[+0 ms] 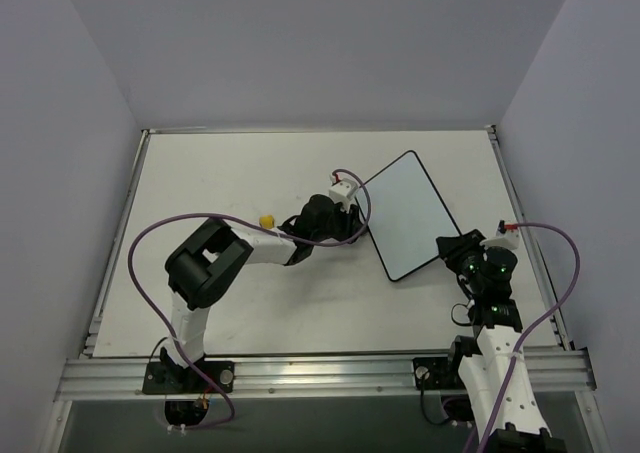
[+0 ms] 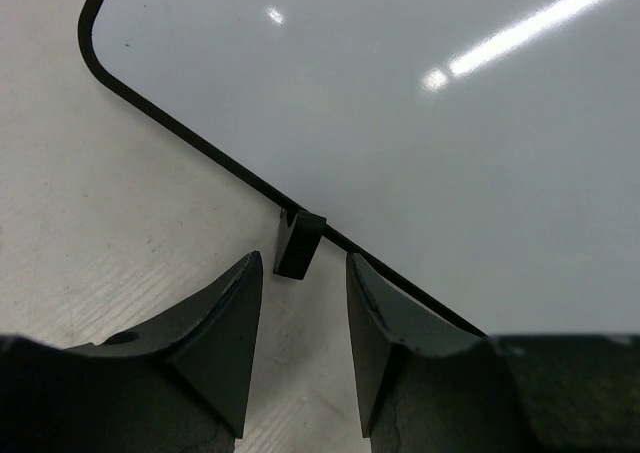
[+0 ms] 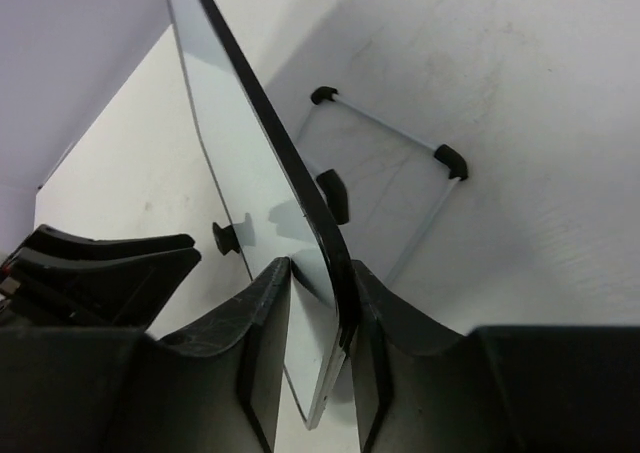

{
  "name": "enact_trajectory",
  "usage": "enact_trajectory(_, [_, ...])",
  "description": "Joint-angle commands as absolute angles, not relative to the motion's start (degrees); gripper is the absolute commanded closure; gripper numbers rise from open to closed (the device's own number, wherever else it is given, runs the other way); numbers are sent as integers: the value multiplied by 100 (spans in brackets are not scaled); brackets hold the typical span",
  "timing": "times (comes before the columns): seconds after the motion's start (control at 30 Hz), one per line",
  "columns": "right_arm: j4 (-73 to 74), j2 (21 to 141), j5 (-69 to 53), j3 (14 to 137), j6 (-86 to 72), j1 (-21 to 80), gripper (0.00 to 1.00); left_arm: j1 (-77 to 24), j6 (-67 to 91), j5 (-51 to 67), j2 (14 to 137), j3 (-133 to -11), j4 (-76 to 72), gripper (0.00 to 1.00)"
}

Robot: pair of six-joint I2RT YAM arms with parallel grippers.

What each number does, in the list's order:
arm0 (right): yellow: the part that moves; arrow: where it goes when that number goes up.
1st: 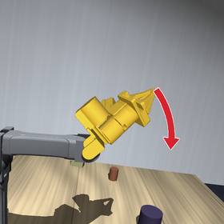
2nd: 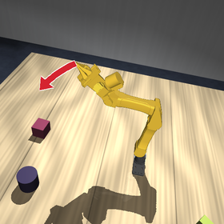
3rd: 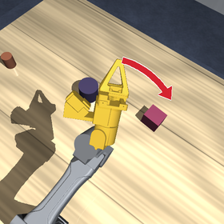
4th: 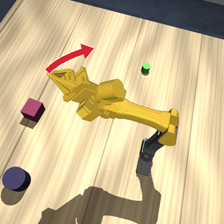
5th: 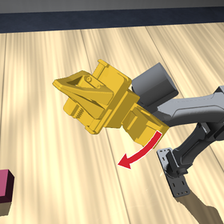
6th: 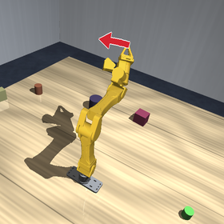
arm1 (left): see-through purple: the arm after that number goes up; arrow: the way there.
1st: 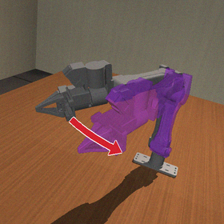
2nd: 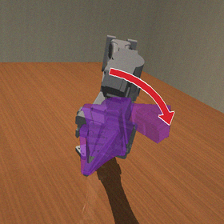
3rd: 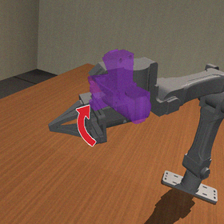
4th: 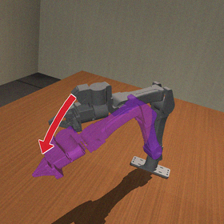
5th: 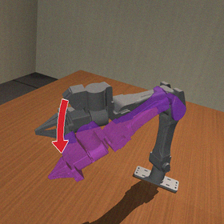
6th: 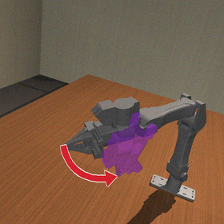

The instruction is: Erase the whiteboard

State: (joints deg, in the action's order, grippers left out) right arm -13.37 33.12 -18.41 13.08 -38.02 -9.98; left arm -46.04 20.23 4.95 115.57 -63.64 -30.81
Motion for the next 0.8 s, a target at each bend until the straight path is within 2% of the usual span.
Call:
enact_trajectory(0.0, [-967, 3182, -1406, 1371, -3788, -1063, 74, -4605, 1907, 712, 11628, -6407, -3516, 53])
enact_trajectory(0.03, [-888, 3147, -1389, 1371, -3805, -1063, 70, -4597, 1907, 712, 11628, -6407, -3524, 53])
enact_trajectory(0.3, [-422, 2839, -1003, 1643, -3868, -1063, 63, -4553, 1934, 756, 11637, -6372, -3577, 53])
enact_trajectory(0.43, [-10, 2725, -704, 1977, -3709, -1063, 54, -4518, 1942, 782, 11628, -6363, -3595, 53])
enact_trajectory(0.77, [378, 3075, -221, 2696, -3376, -1063, 48, -4483, 1978, 817, 11584, -6293, -3604, 53])
